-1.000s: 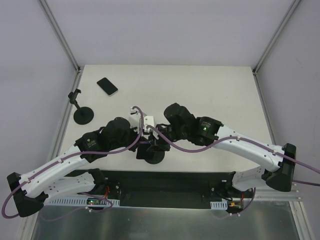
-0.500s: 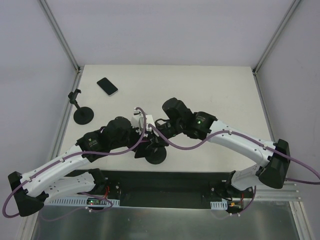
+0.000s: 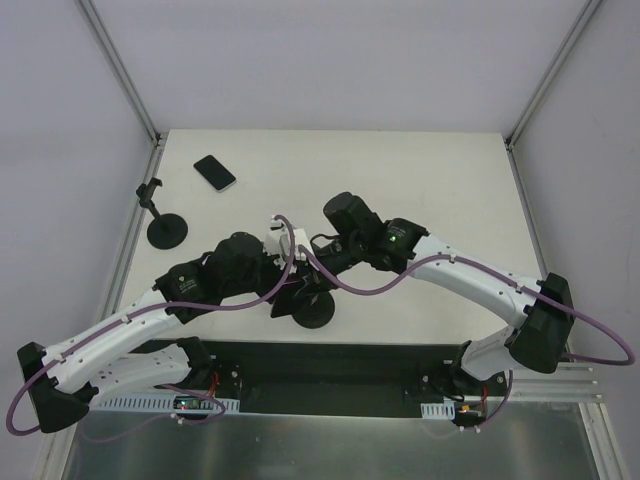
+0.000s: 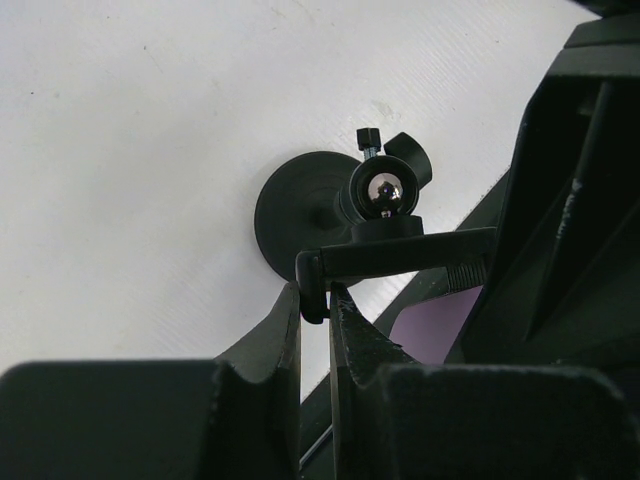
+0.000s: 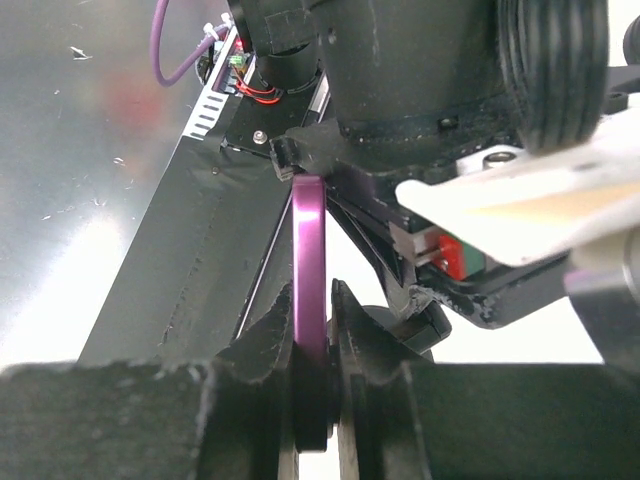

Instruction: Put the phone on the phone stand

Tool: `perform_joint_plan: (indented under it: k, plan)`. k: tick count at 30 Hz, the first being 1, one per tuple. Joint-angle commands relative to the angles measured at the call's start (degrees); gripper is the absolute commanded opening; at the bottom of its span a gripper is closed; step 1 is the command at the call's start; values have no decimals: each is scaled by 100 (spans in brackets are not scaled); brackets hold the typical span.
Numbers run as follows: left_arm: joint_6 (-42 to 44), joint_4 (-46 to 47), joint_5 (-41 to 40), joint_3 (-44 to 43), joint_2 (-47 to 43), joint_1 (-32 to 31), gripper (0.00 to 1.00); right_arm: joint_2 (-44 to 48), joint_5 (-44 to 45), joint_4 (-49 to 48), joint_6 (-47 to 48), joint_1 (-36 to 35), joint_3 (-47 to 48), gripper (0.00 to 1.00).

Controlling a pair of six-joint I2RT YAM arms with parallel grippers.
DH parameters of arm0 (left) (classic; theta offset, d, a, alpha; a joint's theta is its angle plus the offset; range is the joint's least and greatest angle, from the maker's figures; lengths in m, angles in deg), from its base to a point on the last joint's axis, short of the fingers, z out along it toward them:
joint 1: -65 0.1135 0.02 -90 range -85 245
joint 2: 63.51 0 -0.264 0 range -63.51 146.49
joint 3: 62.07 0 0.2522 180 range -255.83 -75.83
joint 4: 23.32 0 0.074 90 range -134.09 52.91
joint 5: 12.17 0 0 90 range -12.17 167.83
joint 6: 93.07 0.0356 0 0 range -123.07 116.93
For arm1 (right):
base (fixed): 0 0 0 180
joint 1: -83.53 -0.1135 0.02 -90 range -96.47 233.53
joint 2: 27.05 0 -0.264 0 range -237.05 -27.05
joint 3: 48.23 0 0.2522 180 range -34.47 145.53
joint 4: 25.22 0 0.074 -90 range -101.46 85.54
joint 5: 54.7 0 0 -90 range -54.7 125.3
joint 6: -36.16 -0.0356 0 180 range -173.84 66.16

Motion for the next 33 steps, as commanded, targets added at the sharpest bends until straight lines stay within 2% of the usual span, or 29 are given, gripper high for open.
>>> perform_joint_plan:
  k: [1, 13, 19, 21, 23, 28, 33]
  plan:
    - [50, -29, 550, 68, -17, -64, 0, 2, 355, -155, 371, 377, 39, 0]
    - [252, -29, 778, 24, 1, -64, 0, -94, 267, 29, 582, 430, 241, 0]
    - [191, -29, 568, -90, 115, -64, 0, -138, 951, 354, 547, 299, 399, 0]
    - [-88, -55, -2, -126, 63, -64, 0, -34, 1381, 583, 347, 237, 286, 0]
    - [-283, -38, -581, -64, -122, -64, 0, 107, 1689, 391, -40, 236, 31, 0]
    - [-1047, -29, -1435, 41, -543, -64, 0, 363, 2595, 258, -1269, 202, -444, 0]
    - [-1584, -29, -2323, 235, -799, -64, 0, 547, 4193, 275, -2176, -97, -612, 0]
